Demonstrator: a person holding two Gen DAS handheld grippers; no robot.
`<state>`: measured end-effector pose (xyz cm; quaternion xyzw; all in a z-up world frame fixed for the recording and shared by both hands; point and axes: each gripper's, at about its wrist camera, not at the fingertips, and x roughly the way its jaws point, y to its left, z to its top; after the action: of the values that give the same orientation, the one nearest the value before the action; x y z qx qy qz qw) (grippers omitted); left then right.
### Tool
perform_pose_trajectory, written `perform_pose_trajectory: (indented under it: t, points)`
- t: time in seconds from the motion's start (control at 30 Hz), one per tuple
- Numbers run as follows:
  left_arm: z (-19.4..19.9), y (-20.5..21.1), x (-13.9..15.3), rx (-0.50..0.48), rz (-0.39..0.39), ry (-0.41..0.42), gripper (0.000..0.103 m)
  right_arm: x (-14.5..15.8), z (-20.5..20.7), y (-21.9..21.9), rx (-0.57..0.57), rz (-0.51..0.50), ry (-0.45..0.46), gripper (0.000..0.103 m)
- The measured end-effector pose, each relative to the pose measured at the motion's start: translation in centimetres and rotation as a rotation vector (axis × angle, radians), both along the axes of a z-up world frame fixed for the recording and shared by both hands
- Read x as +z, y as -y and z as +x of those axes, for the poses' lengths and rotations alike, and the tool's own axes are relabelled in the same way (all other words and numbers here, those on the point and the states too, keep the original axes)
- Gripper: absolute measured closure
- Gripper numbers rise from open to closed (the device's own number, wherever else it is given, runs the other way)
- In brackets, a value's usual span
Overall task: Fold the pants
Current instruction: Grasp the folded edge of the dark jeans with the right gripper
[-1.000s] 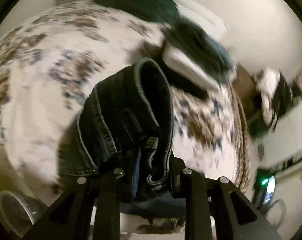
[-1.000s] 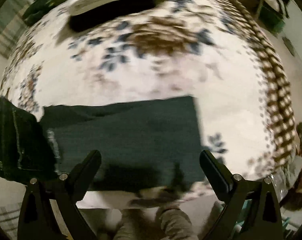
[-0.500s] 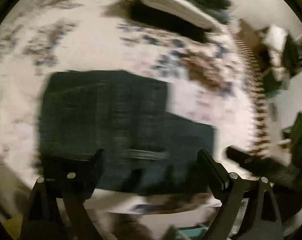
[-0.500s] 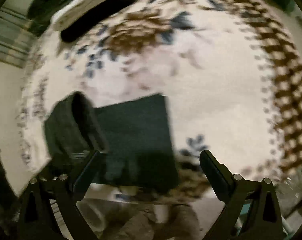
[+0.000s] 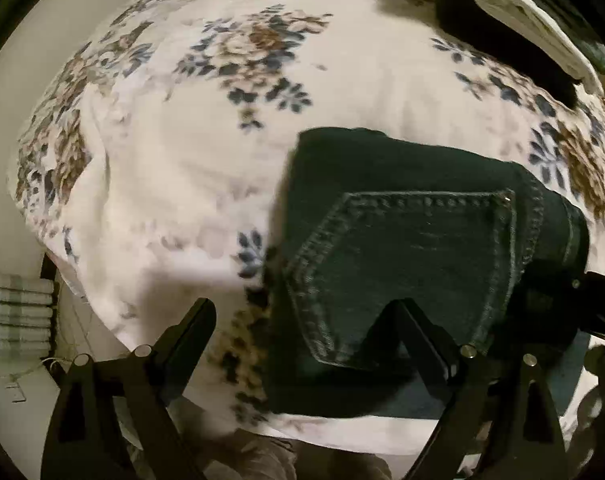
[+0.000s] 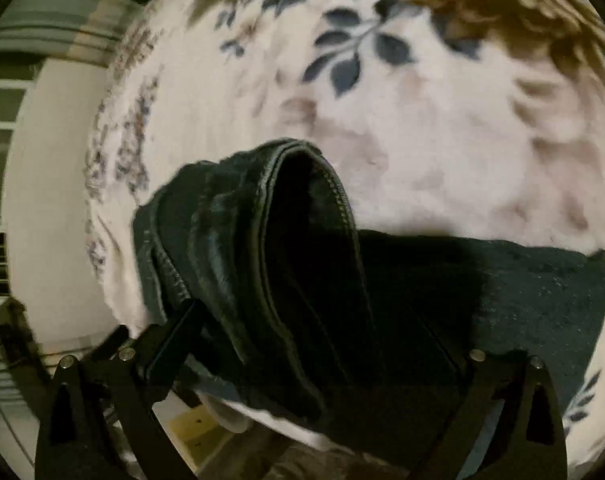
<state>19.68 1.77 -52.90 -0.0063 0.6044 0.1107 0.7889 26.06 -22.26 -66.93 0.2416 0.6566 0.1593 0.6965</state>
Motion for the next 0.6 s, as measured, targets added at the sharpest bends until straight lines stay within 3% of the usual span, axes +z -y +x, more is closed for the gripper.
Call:
perform_pose_trajectory:
  t: [0.03,0.1,0.17,0.27,0.4,0.47,0.6]
  points:
    - [0.1,-0.1,0.1,0.005,0.009,0.002,0.012,-0.1,0.1,-0.3,-0.009,-0.01,0.003,0.002]
    - [0.2,-0.4,0.0,0.018,0.01,0.005,0.012,0.3,-0.1,-0.6,-0.021,-0.016,0.025,0.019]
    - [0.2,-0.5,-0.1,0.031,0.009,0.002,0.012,1.1,-0.3,-1.0,-0.023,-0.047,0.055,0.069]
    - [0.1,-0.5,0.0,0.041,0.003,-0.003,0.012,2.1,-0.7,-1.6,-0.026,-0.102,0.08,0.084]
    - [0.0,-0.3,0.9,0.037,-0.039,0.005,0.012,4.4,-1.3,-1.3,-0.037,-0.104,0.105,0.09]
    - [0.0,-0.3,1.7,0.025,-0.086,0.022,0.002,6.2,-2.1,-0.7,-0.036,-0.125,0.13,0.091]
    - [0.3,-0.4,3.1,0.018,-0.193,0.056,0.001,8.9,-4.2,2.9,-0.086,-0.135,0.149,0.091]
